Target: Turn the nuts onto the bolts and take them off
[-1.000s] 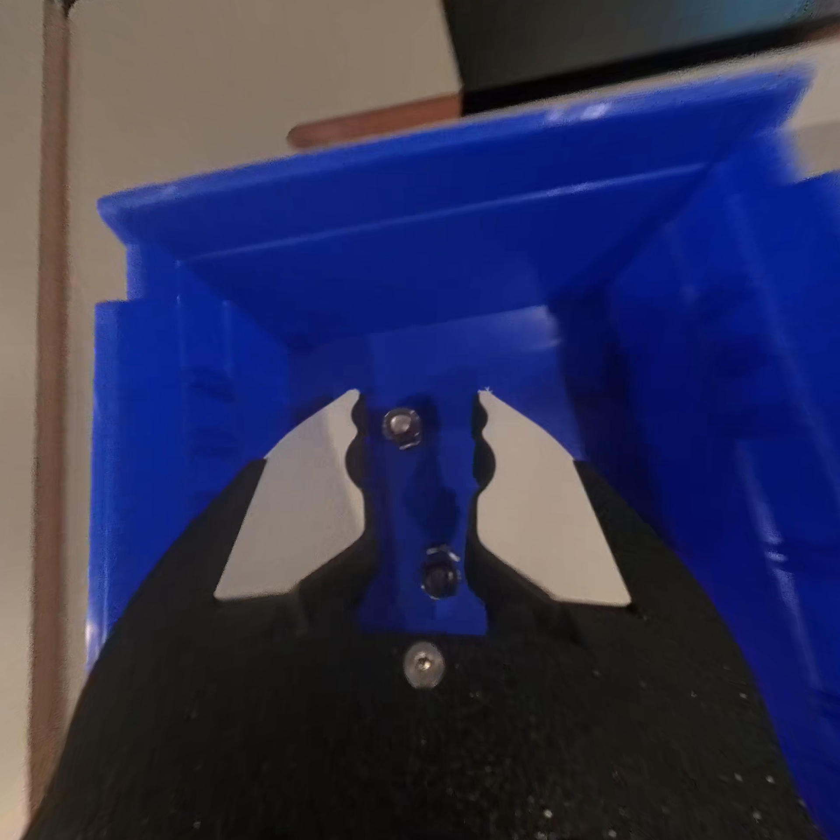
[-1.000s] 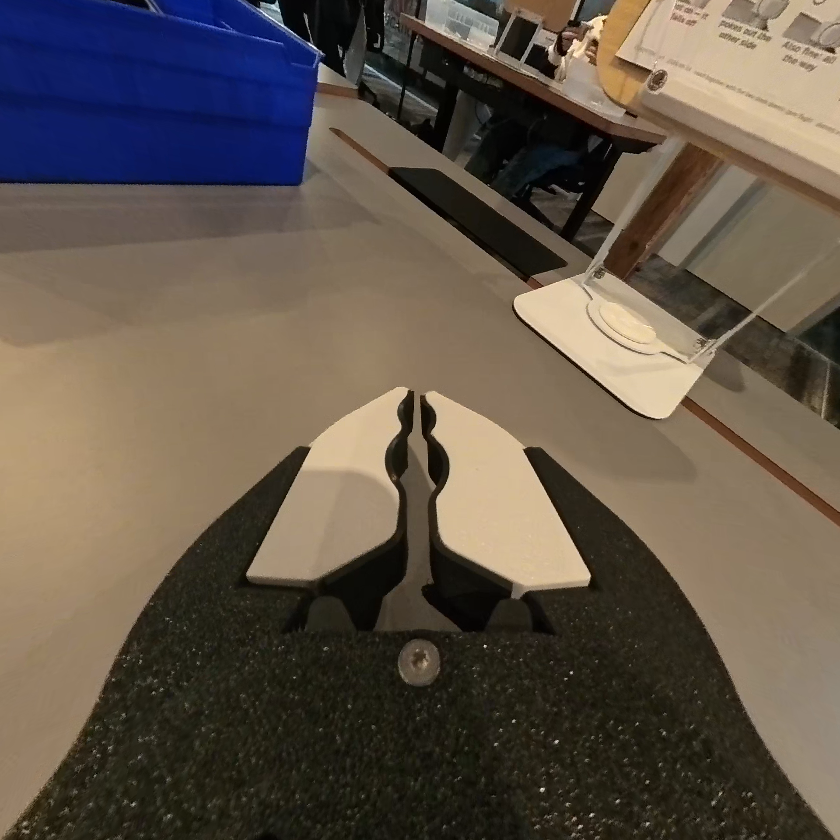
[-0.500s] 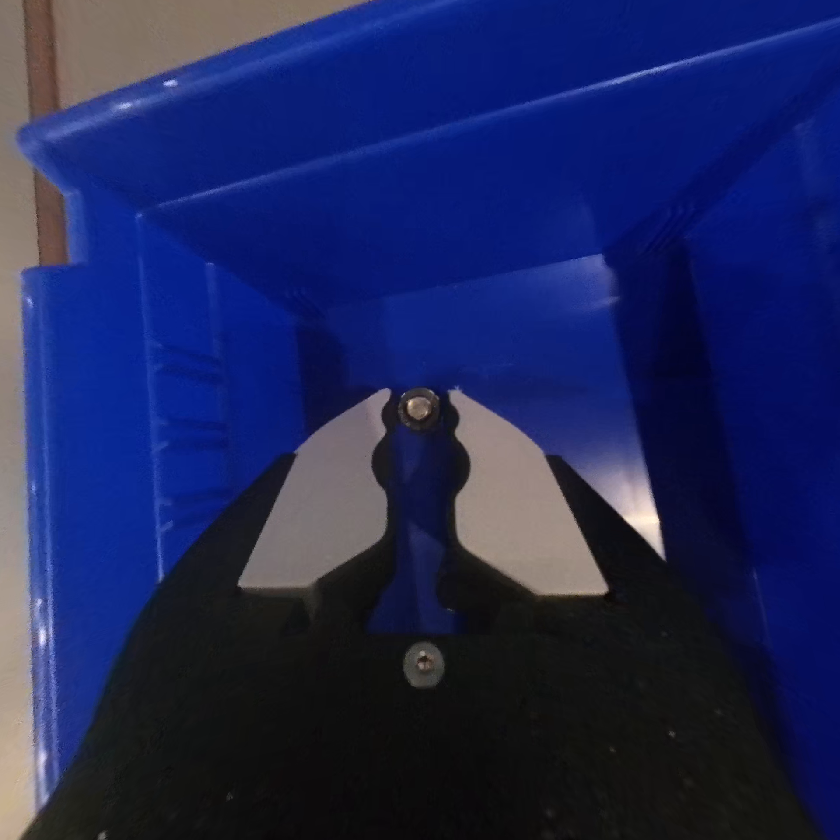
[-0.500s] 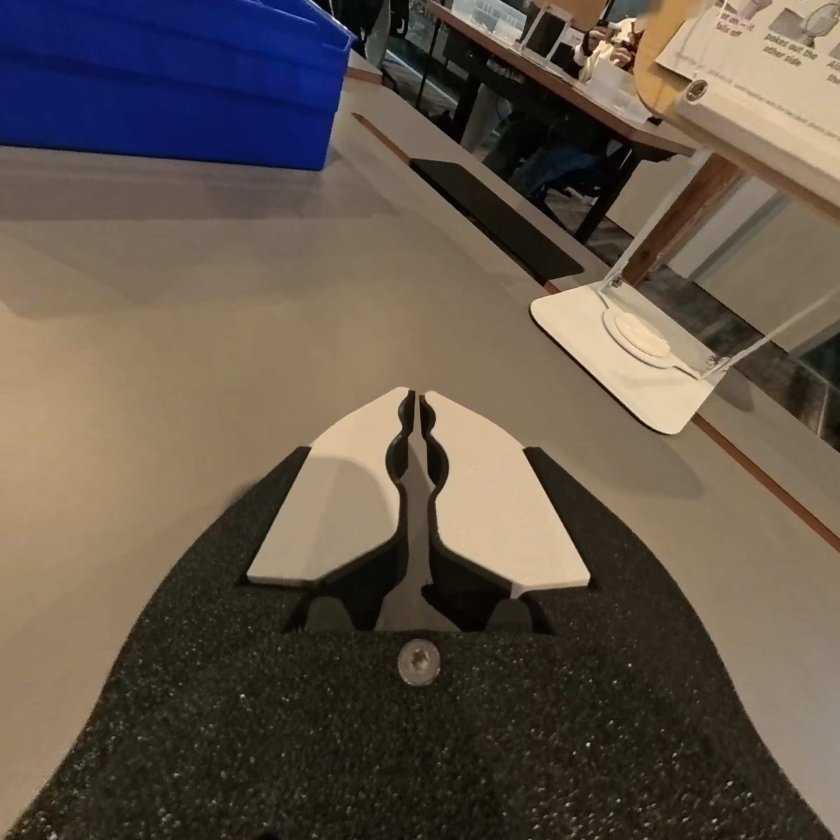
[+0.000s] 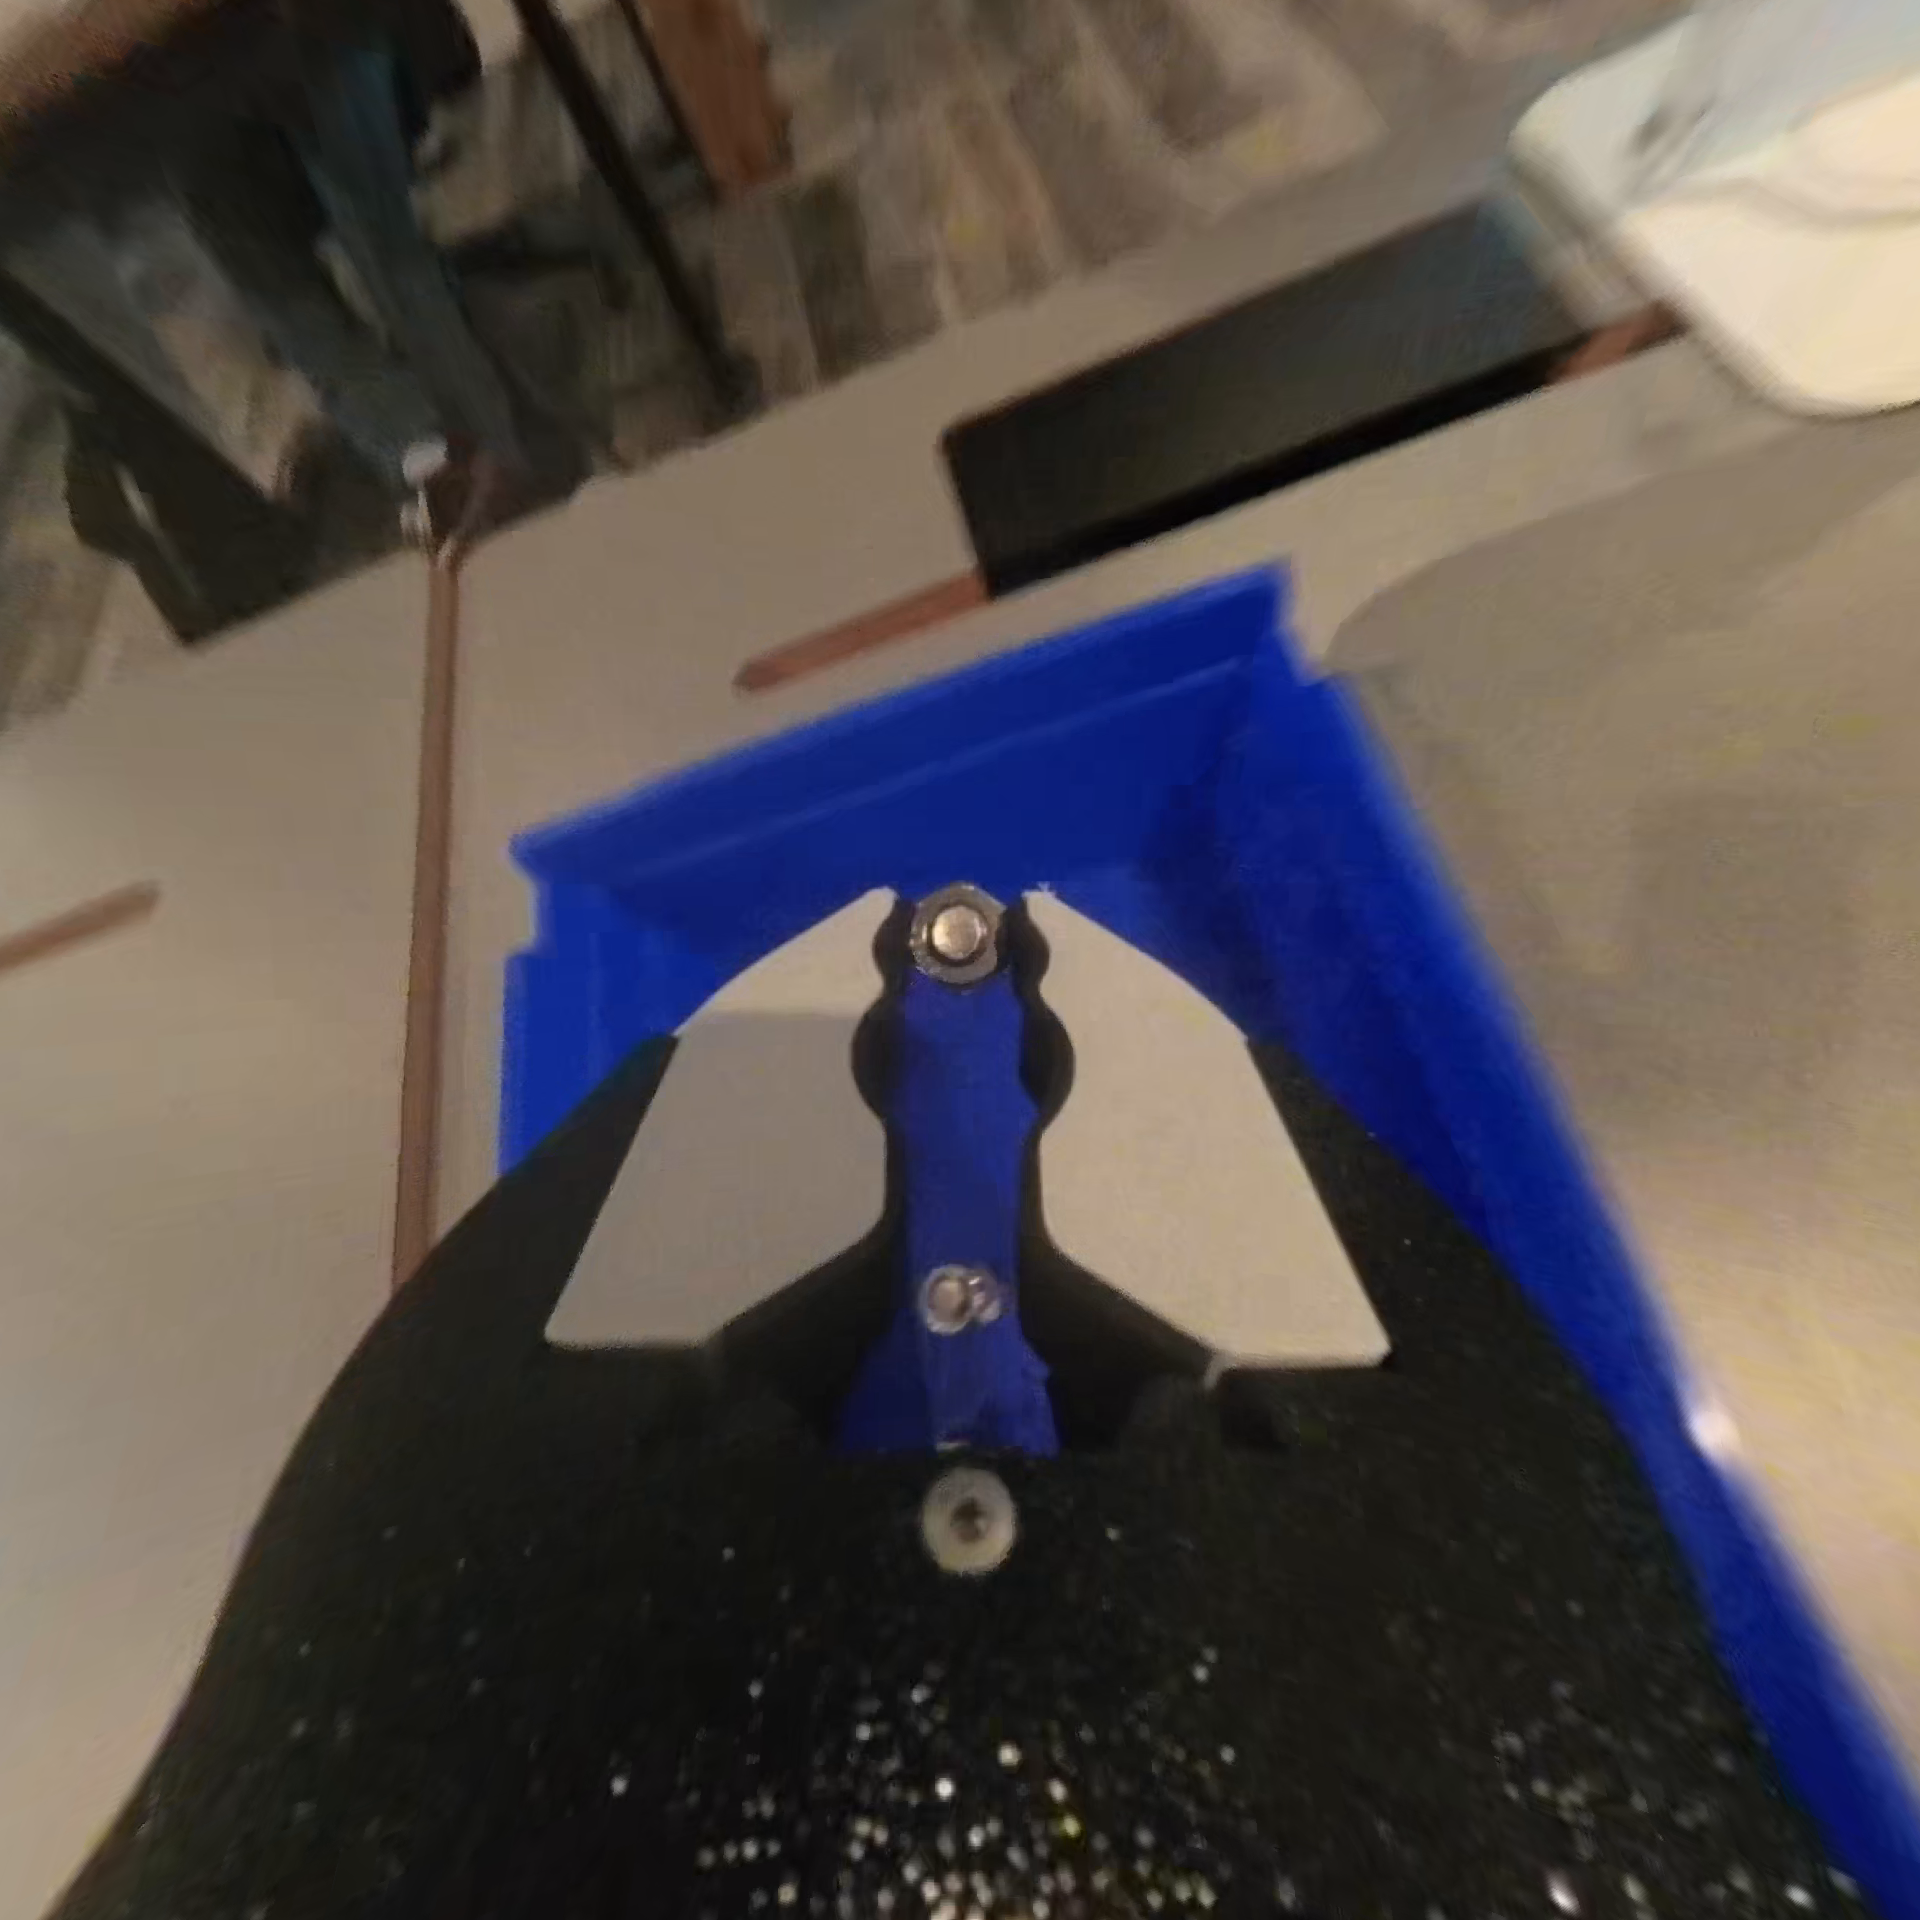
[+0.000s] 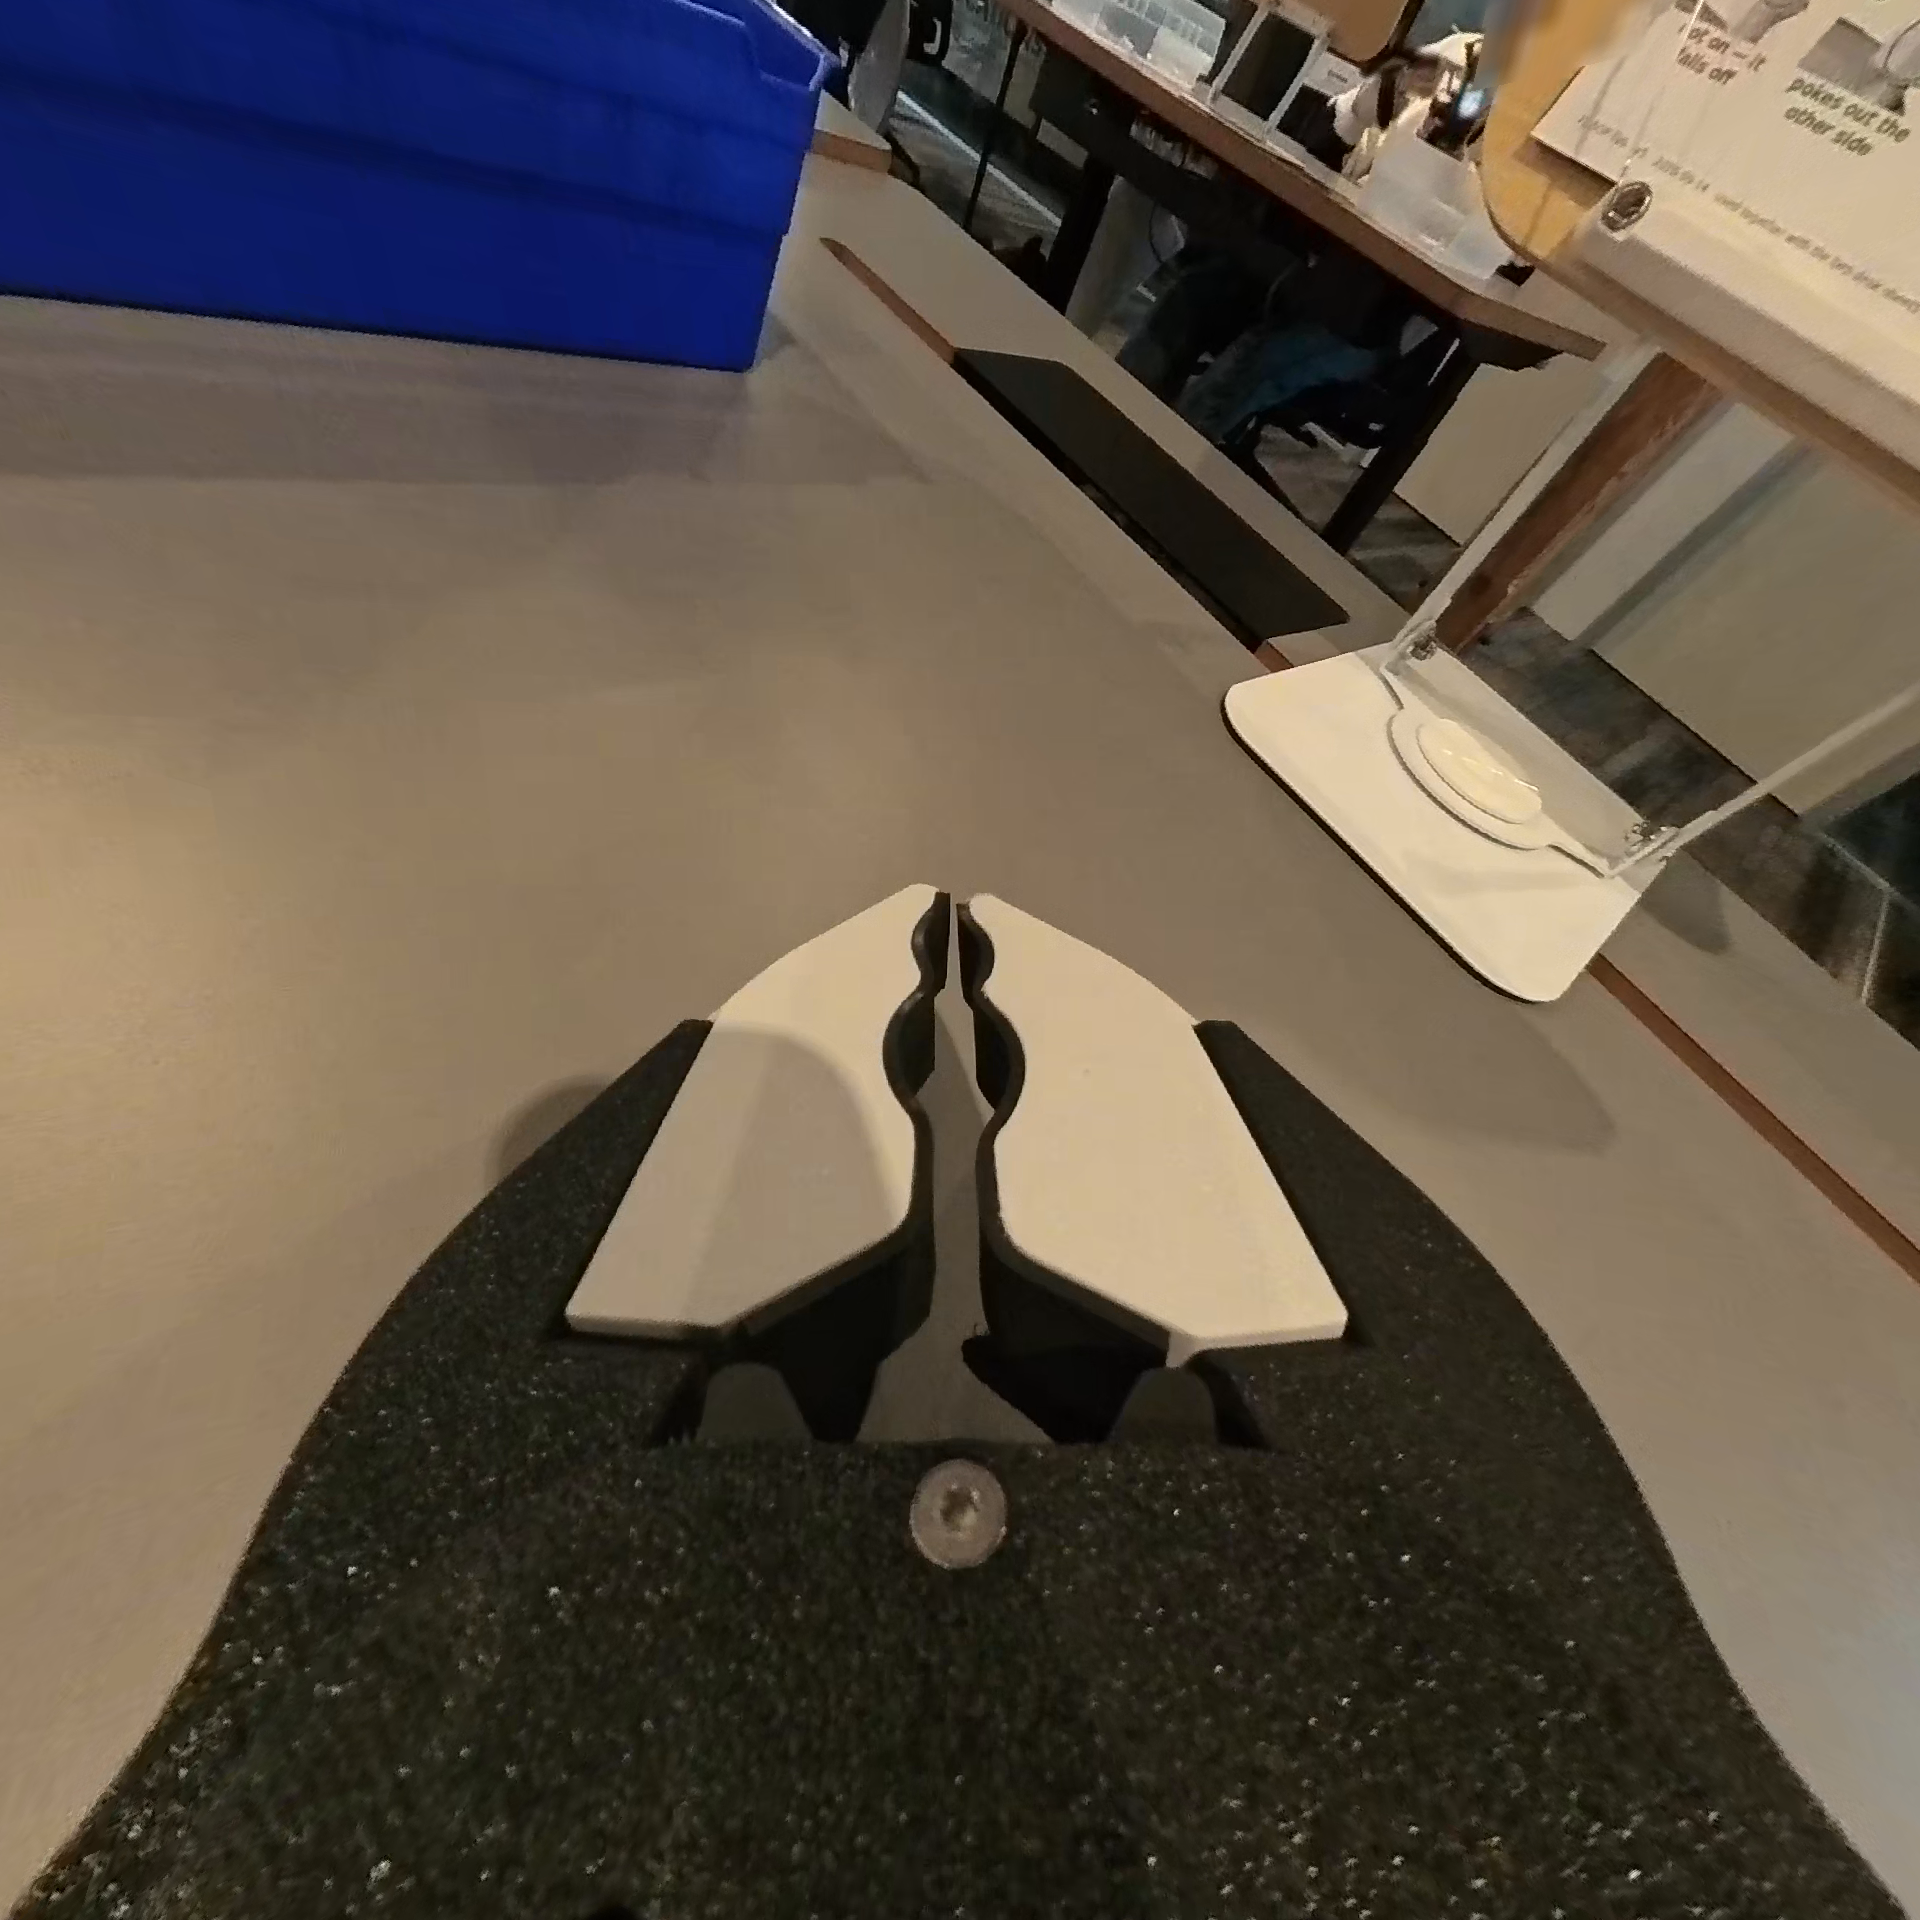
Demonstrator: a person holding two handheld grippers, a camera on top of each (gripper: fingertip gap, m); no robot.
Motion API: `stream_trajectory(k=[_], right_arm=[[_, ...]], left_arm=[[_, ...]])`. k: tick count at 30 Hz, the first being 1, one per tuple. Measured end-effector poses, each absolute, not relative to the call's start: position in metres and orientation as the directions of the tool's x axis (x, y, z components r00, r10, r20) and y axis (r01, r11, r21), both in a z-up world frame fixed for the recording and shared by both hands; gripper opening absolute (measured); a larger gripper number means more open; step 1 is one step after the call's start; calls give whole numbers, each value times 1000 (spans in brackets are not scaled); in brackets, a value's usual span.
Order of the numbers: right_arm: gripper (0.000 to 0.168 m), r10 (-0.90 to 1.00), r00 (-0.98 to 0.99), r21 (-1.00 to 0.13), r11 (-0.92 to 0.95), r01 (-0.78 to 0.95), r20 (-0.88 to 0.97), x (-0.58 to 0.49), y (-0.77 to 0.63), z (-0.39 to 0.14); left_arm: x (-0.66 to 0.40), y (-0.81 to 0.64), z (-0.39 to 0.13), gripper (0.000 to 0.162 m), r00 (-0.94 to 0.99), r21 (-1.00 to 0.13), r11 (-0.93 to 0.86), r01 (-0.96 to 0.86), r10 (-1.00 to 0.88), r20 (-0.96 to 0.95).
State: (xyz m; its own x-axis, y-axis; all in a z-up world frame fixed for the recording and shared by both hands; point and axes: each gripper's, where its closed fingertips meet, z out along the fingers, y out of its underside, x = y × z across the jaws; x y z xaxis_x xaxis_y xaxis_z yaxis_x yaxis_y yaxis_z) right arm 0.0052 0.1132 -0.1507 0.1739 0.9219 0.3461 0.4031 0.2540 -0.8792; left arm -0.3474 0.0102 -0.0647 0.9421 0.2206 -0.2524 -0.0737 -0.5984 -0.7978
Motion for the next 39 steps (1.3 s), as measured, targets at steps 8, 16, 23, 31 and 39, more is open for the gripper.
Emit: stream_trajectory(k=[8,16,23,31,39], right_arm=[[1,920,170,-876,261,406,353,5,112,-151],[1,918,169,-874,265,408,358,5,112,-151],[1,917,165,-870,269,412,362,4,112,-152],[0,916,160,-867,275,416,367,4,111,-153],[0,915,157,-863,279,421,372,4,110,-154]], left_arm=[[-151,46,-35,18,896,-819,-383,-428,-295,-331],[-32,52,-139,18,735,-697,-428,-575,-644,-211],[-27,62,-169,18,765,-684,-480,-549,-619,-179],[-27,63,-180,18,765,-671,-494,-553,-621,-173],[-27,64,-182,18,765,-674,-490,-553,-619,-177]])
